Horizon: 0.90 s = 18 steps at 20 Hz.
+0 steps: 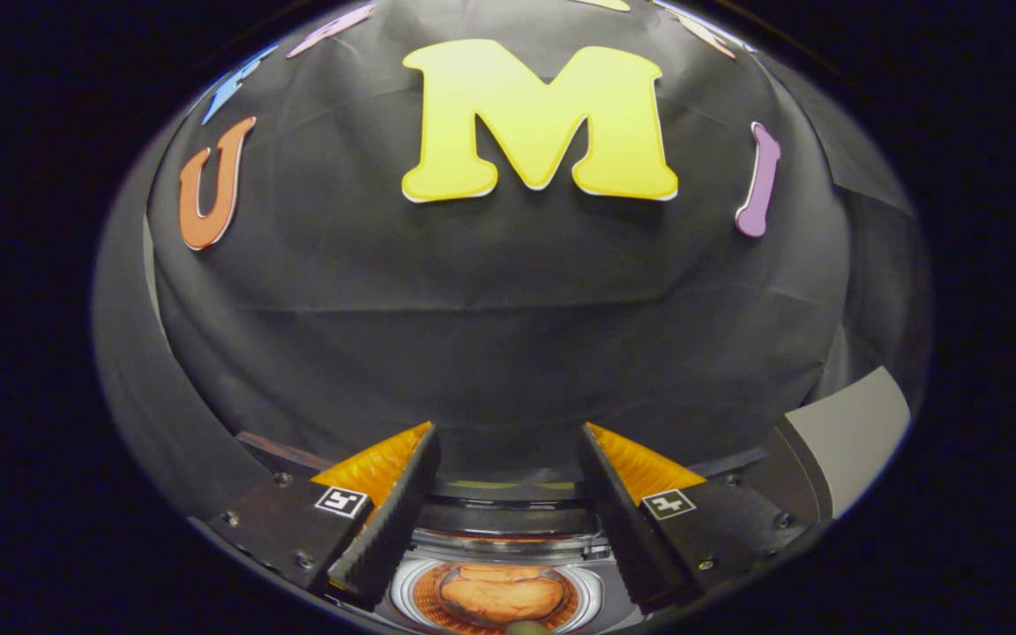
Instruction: Put the clothes into the washing machine and then close the washing machine lid.
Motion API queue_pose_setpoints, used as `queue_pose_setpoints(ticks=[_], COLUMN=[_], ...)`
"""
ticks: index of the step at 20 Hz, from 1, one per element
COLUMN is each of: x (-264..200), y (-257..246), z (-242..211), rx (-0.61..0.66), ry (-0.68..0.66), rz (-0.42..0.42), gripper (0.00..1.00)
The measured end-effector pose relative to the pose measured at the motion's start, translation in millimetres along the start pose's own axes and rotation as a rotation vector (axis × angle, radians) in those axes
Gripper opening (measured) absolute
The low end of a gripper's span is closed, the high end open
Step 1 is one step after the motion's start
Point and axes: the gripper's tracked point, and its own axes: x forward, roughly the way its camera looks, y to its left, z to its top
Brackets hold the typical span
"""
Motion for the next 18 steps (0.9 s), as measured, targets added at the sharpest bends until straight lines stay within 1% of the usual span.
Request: queue_pose_setpoints(ticks=[3,6,18], x=[-7.5,-18.0,-30.1], y=[-0.4,0.9,-2.6], z=[-3.4,-8.7,-10.8], rx=[-0.002,-0.009,-0.029], ry=[-0.061,-0.086,-0.072], rz=[0.013,0.018,0.045], gripper=[0.98,0.98,0.98])
